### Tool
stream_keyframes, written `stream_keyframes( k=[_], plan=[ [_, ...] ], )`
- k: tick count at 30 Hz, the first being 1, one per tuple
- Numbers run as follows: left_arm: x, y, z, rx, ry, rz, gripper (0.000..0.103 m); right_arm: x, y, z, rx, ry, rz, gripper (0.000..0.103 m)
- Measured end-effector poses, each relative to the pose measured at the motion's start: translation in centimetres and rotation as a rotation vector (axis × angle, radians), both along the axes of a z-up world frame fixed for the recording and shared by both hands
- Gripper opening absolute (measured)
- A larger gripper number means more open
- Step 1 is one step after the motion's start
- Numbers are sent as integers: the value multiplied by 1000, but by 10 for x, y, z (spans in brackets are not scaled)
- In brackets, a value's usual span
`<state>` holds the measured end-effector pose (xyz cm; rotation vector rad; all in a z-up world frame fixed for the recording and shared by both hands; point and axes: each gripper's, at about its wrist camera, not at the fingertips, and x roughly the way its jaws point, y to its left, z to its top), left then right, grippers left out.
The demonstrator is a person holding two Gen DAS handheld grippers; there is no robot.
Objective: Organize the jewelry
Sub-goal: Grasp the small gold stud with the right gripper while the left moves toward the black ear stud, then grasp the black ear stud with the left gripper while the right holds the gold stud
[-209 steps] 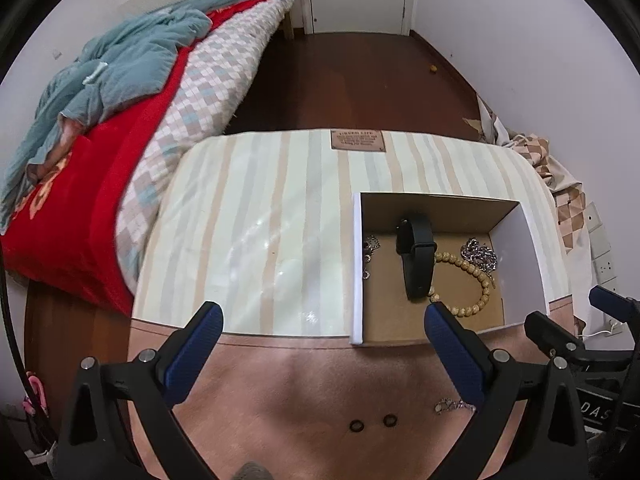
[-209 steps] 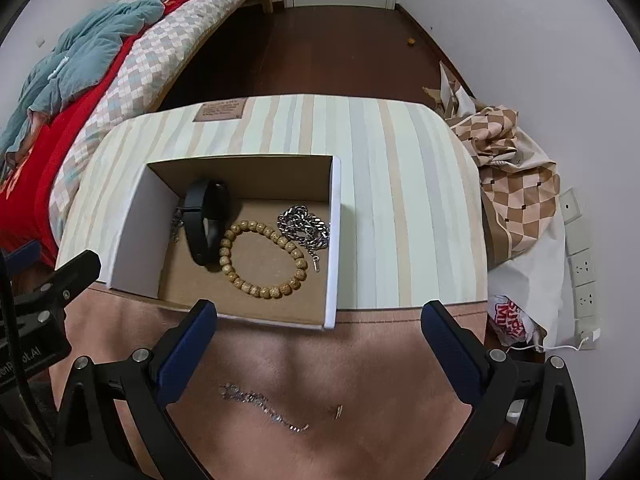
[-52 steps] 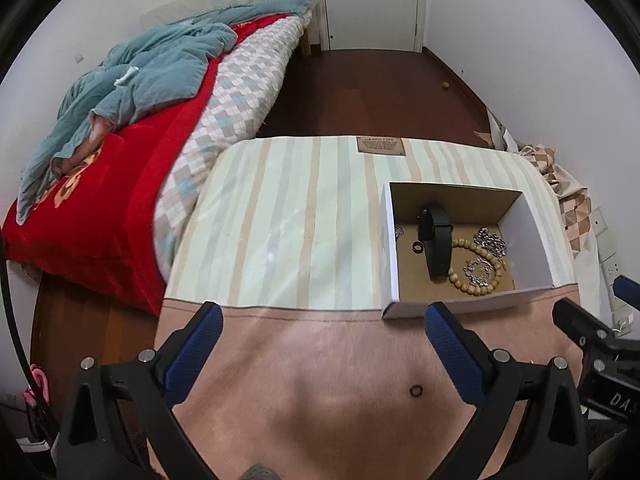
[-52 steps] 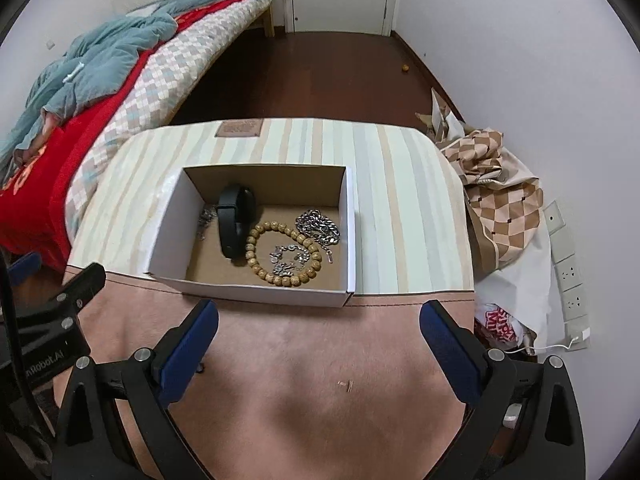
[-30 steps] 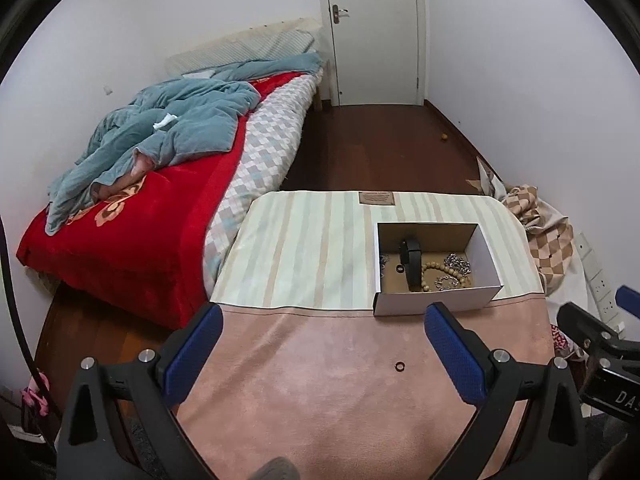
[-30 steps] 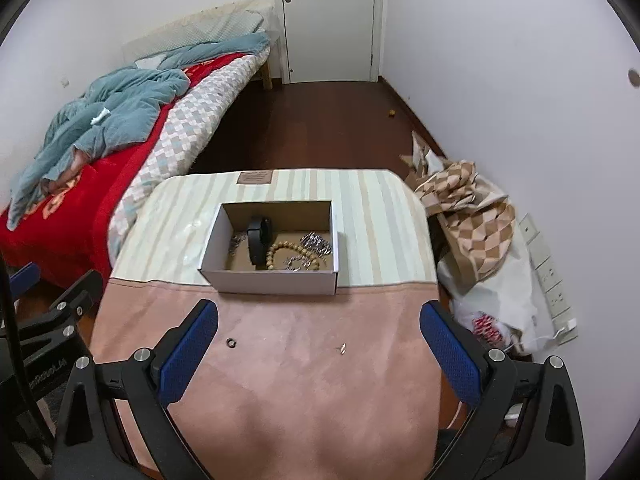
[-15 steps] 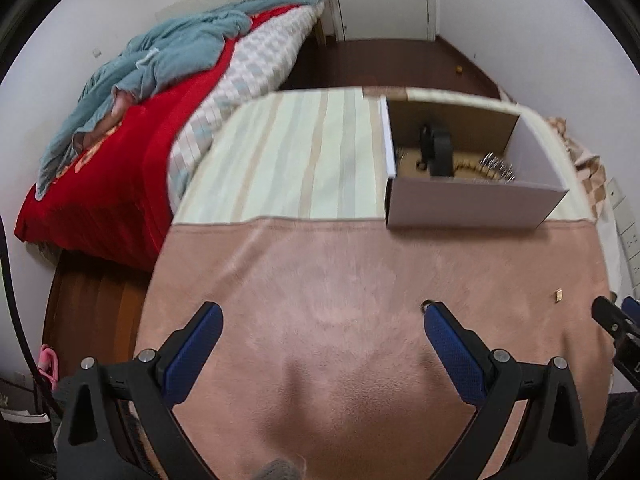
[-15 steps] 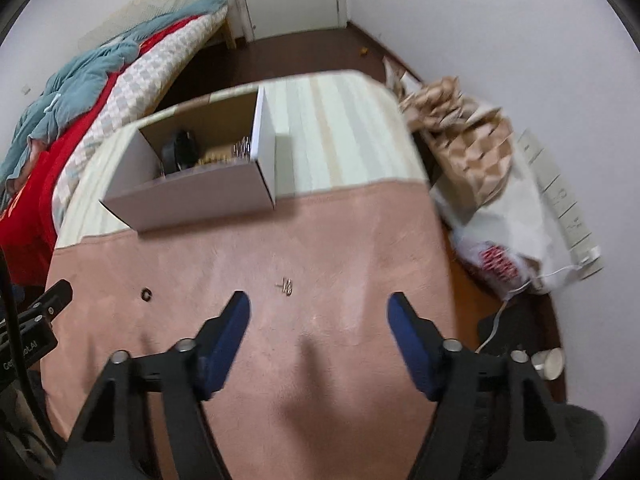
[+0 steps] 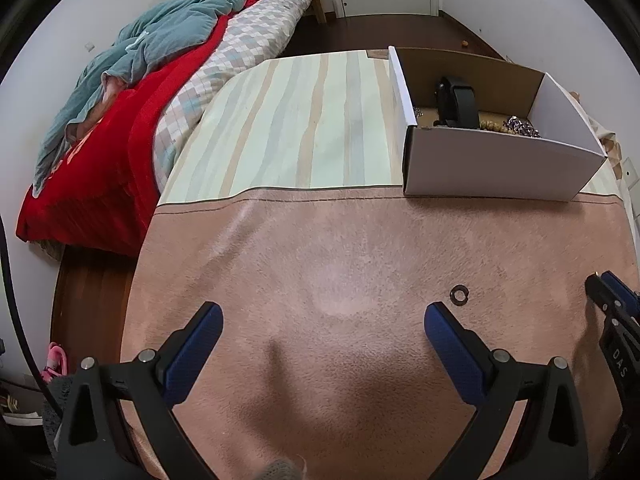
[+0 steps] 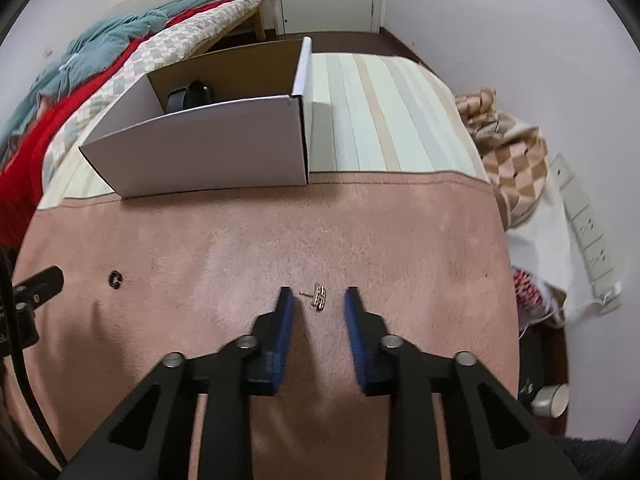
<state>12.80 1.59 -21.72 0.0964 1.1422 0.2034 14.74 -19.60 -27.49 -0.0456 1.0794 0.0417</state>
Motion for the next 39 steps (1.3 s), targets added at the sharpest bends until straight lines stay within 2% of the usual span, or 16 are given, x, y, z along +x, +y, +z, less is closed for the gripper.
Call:
stream_keyframes(
  k=[2, 15, 22, 27, 30, 35, 36, 37, 38, 39],
  plan=[
    [0, 0, -1, 3, 0, -2, 103, -1, 3, -2, -13, -8, 15, 7],
    [-2, -3, -3, 0, 5, -12, 103, -2, 1, 5, -3, -15, 12, 5],
    [-1, -9, -8, -31, 25, -26, 103, -12, -21, 25, 77, -51, -52, 3],
    [3, -19, -14, -80, 48, -53, 102, -20, -55, 46, 186, -85, -128, 3],
    [5, -27, -17, -105, 56, -81, 102, -20, -68, 49, 238, -82, -151, 3],
    [7, -40, -21, -138, 60, -128, 102, -22, -66, 48, 254, -76, -154, 3],
    [7, -42, -23, -143, 62, -134, 101, -22, -64, 48, 255, -77, -150, 3],
    [7, -45, -24, -146, 62, -142, 90, -22, -63, 49, 254, -79, -146, 3],
    [7, -47, -25, -148, 66, -147, 74, -23, -61, 49, 253, -81, -143, 3],
    [7, -49, -27, -153, 72, -154, 67, -23, -61, 49, 252, -81, -141, 3]
  ],
)
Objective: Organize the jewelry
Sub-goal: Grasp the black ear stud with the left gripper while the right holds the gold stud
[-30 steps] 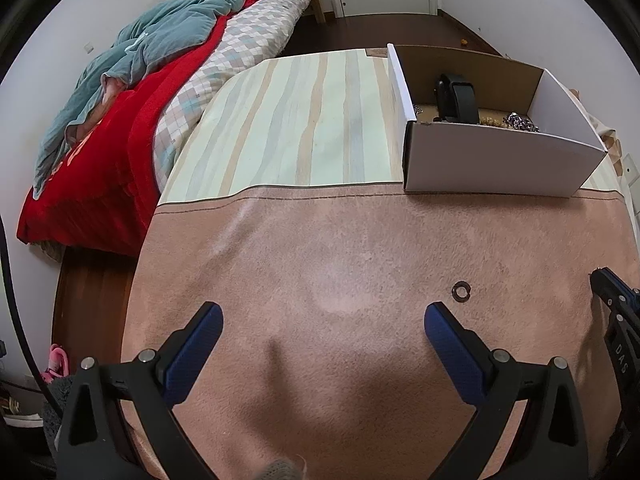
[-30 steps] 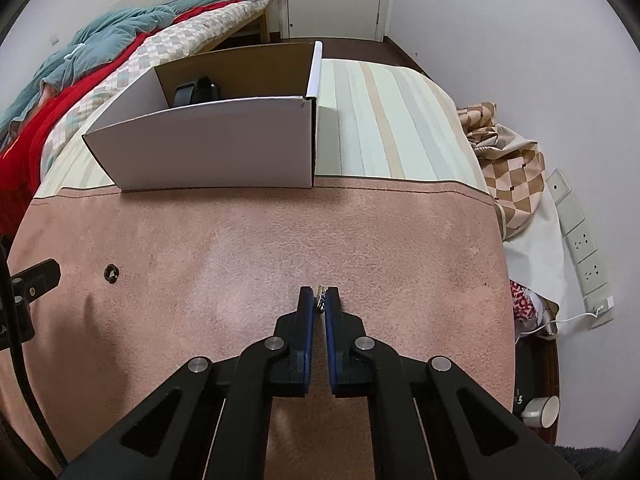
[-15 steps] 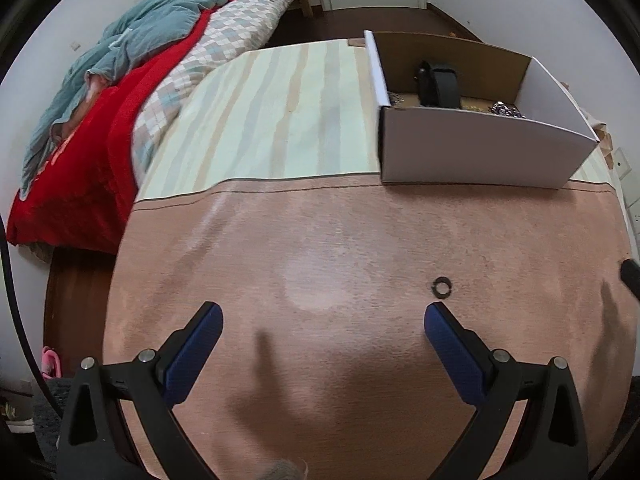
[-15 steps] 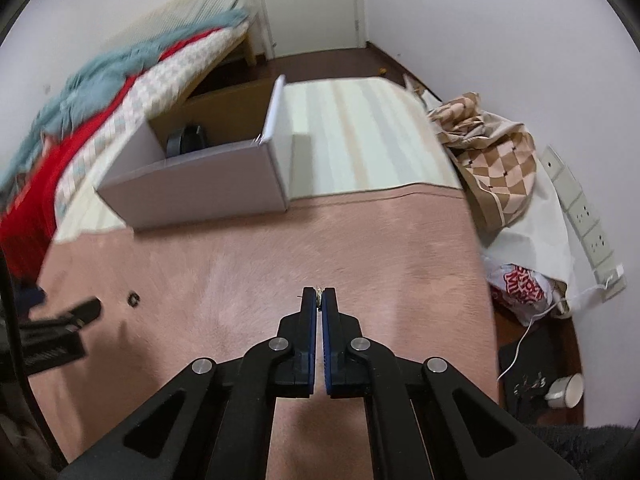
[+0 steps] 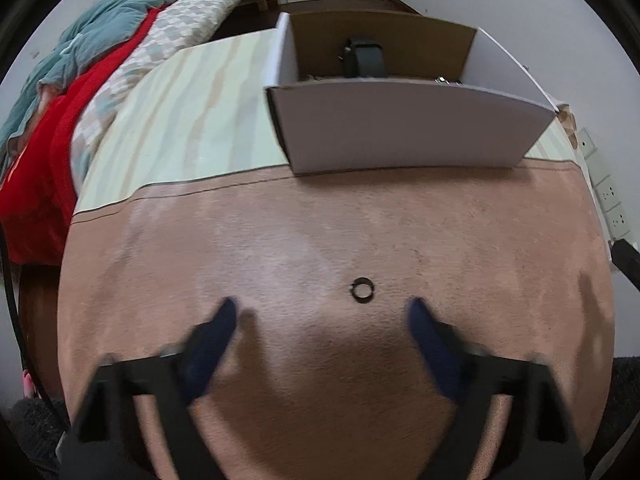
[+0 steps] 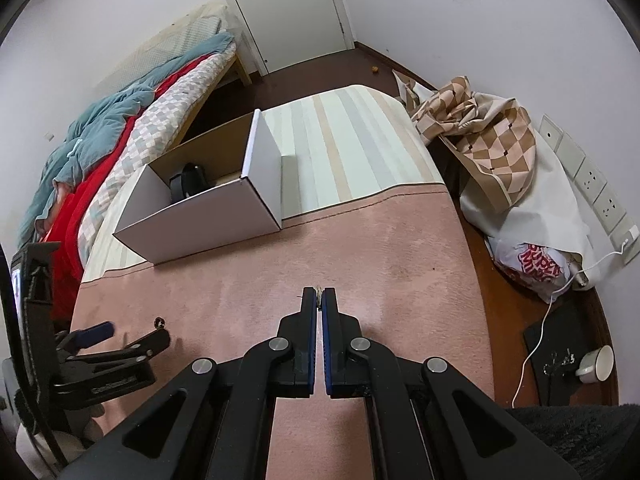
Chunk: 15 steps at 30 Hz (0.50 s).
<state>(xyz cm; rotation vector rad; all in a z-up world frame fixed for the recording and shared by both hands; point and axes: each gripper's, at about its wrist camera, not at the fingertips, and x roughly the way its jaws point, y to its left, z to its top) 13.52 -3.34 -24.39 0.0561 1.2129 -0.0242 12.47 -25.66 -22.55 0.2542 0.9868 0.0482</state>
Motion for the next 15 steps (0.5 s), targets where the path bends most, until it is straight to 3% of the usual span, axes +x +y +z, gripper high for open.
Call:
stream_keyframes(
  k=[3, 4, 5, 15],
  plan=[
    [-1, -4, 3, -39, -17, -24, 35, -1, 1, 1, 0, -2, 1, 3],
    [-1, -8, 5, -36, -15, -38, 13, -1, 1, 1, 1, -1, 1, 3],
    [-1, -12, 6, -33, -8, -49, 5, -1, 1, 1, 2, -1, -1, 3],
    [-4, -23, 33, -39, -71, -85, 4, -3, 3, 13, 6, -32, 3, 3]
  ],
)
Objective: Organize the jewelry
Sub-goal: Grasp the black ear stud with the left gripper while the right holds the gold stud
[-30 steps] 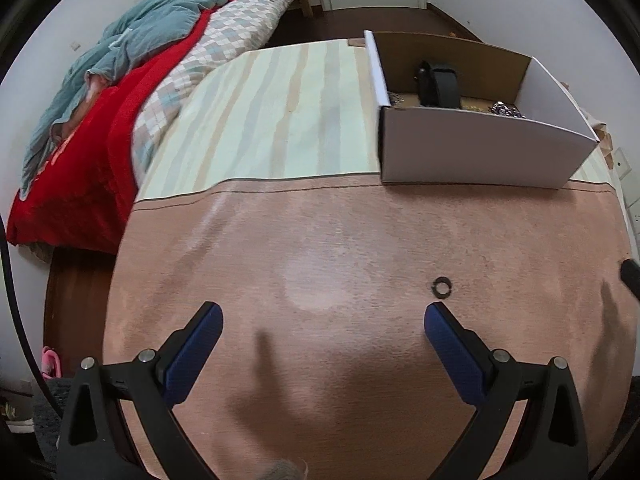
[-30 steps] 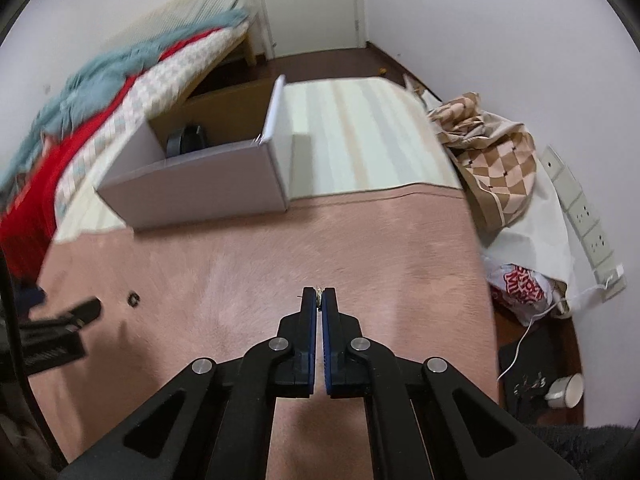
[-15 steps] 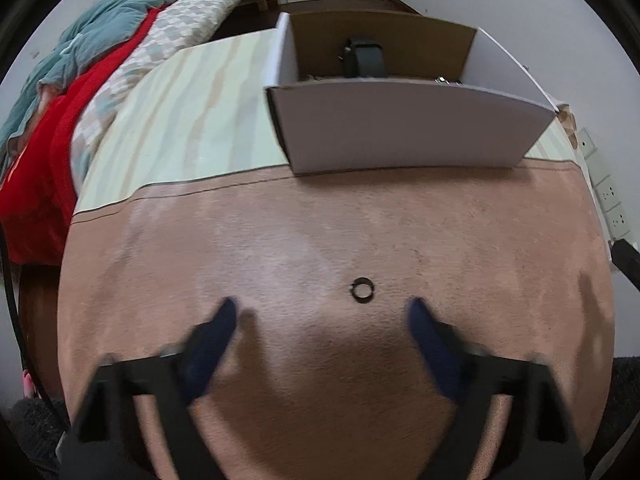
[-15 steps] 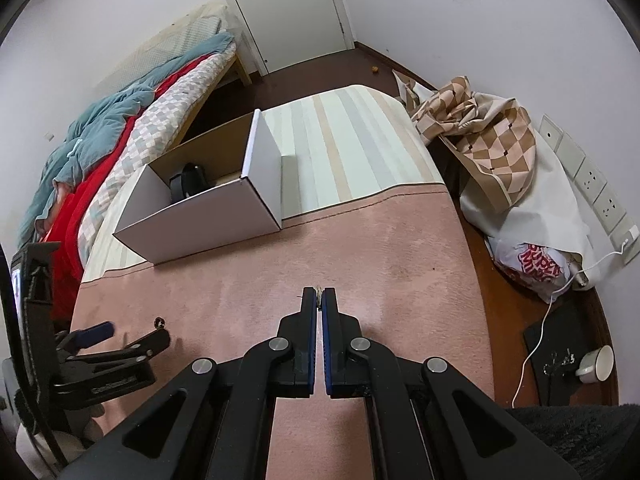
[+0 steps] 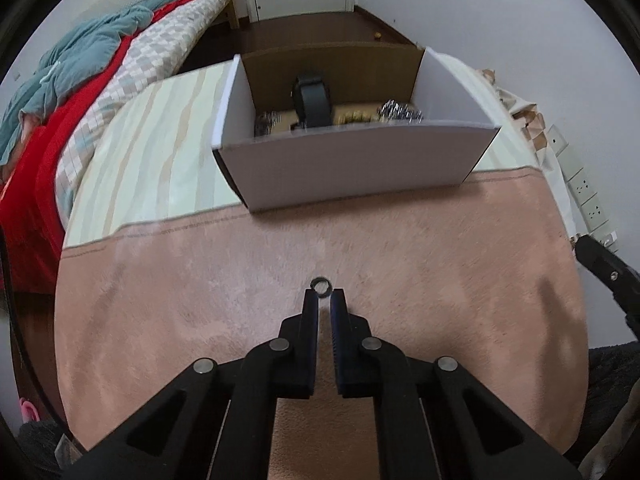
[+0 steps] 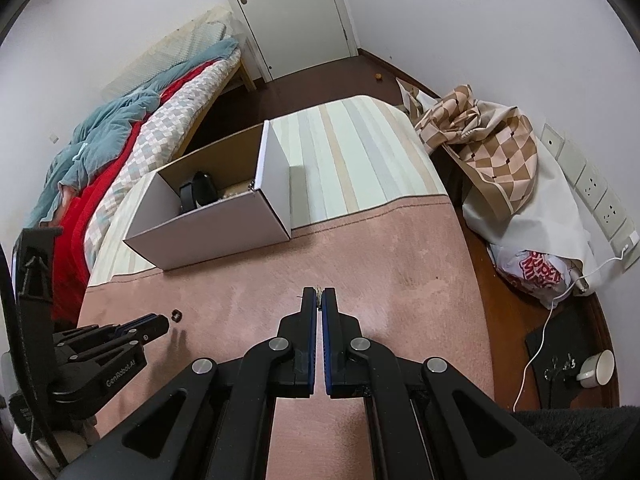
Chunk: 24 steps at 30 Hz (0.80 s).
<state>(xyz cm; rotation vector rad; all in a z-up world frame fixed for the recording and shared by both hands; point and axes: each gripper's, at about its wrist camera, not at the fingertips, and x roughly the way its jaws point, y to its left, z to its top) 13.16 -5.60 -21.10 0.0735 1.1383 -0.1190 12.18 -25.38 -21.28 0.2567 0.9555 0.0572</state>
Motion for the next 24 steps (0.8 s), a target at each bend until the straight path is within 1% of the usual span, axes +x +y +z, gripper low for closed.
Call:
stream_keyframes(
  k=[4, 6, 8, 9, 10, 12, 13, 15, 16, 17, 19, 24],
  plan=[
    [4, 0, 20, -4, -54, -6, 4, 1, 2, 8, 1, -18, 10, 3],
    [9, -1, 26, -1, -72, -15, 4, 2, 6, 12, -1, -28, 20, 3],
    [12, 4, 29, -17, -85, -3, 4, 4, 7, 14, -3, -30, 27, 3],
    [13, 8, 30, -38, -85, 4, 4, 4, 8, 14, 1, -31, 28, 3],
    [14, 13, 29, -64, -83, 22, 8, 5, 8, 15, 2, -31, 29, 3],
    [16, 27, 26, -129, -70, 66, 9, 5, 8, 16, 5, -32, 31, 3],
    [18, 40, 20, -168, -52, 104, 9, 5, 9, 16, 5, -31, 31, 3],
    [23, 57, 9, -178, -15, 164, 26, 5, 8, 16, 5, -30, 29, 3],
    [23, 62, 4, -177, -2, 181, 52, 5, 8, 16, 4, -31, 29, 3],
    [24, 67, -1, -177, 7, 195, 70, 5, 8, 15, 6, -31, 27, 3],
    [24, 70, -7, -187, 13, 199, 70, 6, 8, 12, 13, -26, 23, 3],
    [27, 52, -21, -103, 24, 155, 70, 8, 9, 2, 17, -6, 23, 3]
  ],
)
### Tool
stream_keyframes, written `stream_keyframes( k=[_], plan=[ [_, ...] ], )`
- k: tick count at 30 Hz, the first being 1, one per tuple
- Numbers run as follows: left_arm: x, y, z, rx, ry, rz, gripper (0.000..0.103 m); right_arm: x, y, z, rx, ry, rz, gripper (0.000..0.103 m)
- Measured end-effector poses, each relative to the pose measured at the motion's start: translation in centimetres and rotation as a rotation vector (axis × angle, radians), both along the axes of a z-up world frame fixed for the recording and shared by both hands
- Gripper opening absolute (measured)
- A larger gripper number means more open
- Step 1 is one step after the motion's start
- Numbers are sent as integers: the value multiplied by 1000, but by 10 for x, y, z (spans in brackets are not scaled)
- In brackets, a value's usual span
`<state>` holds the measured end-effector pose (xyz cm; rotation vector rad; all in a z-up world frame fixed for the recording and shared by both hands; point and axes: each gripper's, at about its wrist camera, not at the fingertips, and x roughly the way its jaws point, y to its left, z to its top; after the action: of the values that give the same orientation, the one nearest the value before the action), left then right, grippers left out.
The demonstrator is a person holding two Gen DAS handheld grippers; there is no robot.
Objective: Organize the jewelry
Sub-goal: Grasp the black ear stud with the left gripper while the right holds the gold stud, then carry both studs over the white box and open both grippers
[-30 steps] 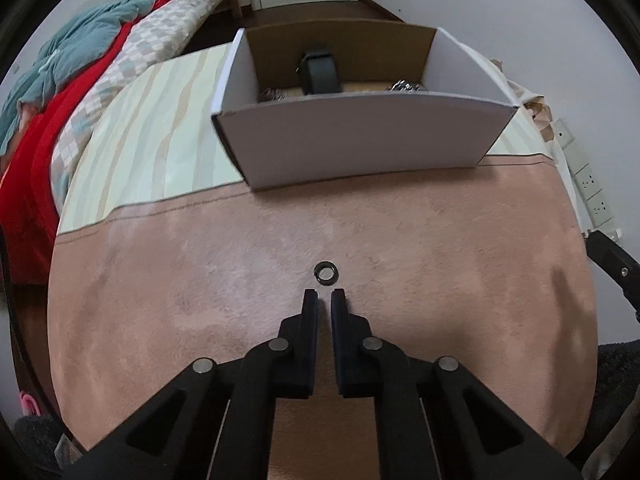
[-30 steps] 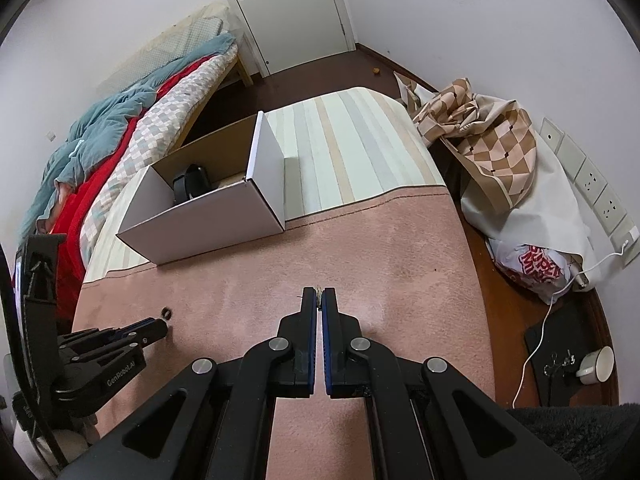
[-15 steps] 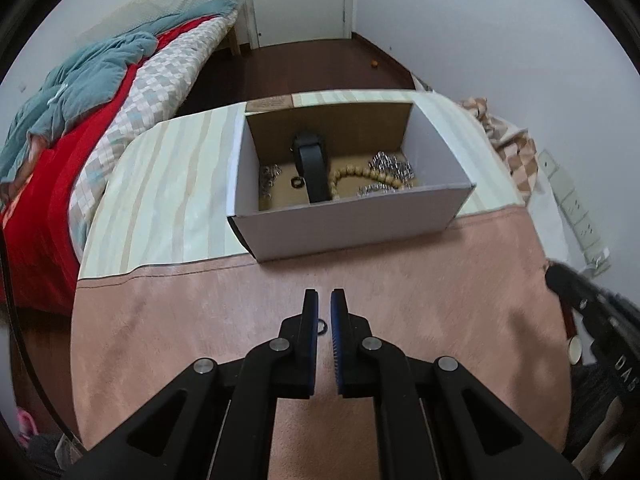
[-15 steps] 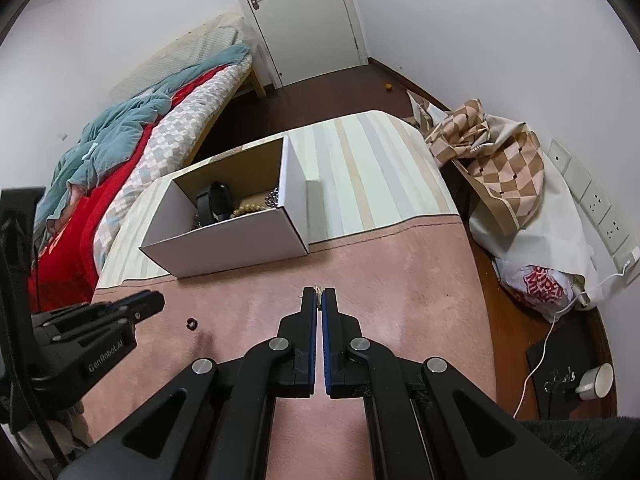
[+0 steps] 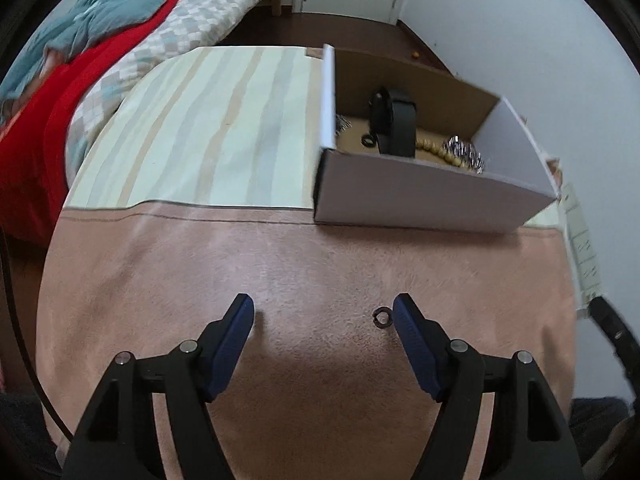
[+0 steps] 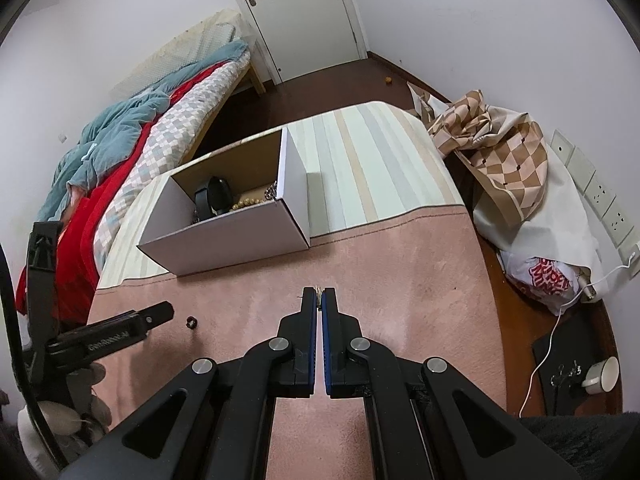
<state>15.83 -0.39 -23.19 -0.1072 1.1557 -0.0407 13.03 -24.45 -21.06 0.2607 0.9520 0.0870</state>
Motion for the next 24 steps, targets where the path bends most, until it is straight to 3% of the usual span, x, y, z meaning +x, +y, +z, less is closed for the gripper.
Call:
stream_keyframes(
  k=[7, 9, 11, 13, 19, 24],
  plan=[
    [-4, -23, -14, 71, 12, -66, 68, 3, -11, -6, 1, 10, -29, 3],
    [-8, -28, -13, 94, -3, -82, 54, 3, -13, -8, 3, 14, -38, 3],
    [-11, -32, -10, 95, -21, -109, 22, 4, -14, -9, 4, 17, -43, 3],
    [-11, -37, -9, 100, -22, -127, 11, 4, -14, -10, 5, 20, -43, 3],
    [-11, -43, -6, 104, -30, -138, 10, 4, -10, -7, 4, 9, -35, 3],
    [-13, -46, 18, 77, -66, -144, 10, 5, -10, -1, 17, 2, -35, 3]
  ],
)
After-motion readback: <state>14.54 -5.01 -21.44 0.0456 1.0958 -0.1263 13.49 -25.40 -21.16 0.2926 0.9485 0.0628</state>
